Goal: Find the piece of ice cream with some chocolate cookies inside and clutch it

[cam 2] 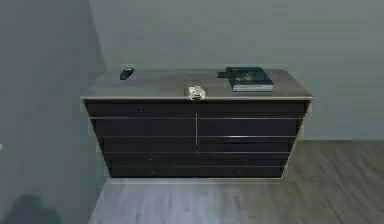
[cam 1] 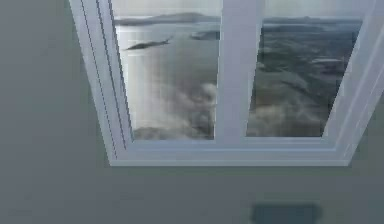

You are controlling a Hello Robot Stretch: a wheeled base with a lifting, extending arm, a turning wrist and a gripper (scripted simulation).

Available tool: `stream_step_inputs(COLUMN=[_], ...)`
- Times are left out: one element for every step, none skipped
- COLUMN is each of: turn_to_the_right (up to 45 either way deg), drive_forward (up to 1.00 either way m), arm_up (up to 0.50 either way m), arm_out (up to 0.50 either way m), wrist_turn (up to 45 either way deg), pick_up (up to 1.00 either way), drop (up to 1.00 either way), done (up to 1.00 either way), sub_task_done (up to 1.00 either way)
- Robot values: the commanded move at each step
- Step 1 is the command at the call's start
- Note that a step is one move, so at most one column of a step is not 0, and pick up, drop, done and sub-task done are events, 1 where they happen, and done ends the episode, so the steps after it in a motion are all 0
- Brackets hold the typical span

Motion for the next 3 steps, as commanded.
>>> stream_step_inputs(turn_to_the_right=[45.0, 42.0, 0.0], drive_forward=[0.00, 0.00, 0.30], arm_up=[0.00, 0.00, 0.00], arm_out=[0.00, 0.00, 0.00], wrist_turn=[0.0, 0.0, 0.0], pick_up=[0.00, 0.00, 0.00], drop=[0.00, 0.00, 0.00], done=[0.00, 0.00, 0.00], sub_task_done=[0.00, 0.00, 0.00])
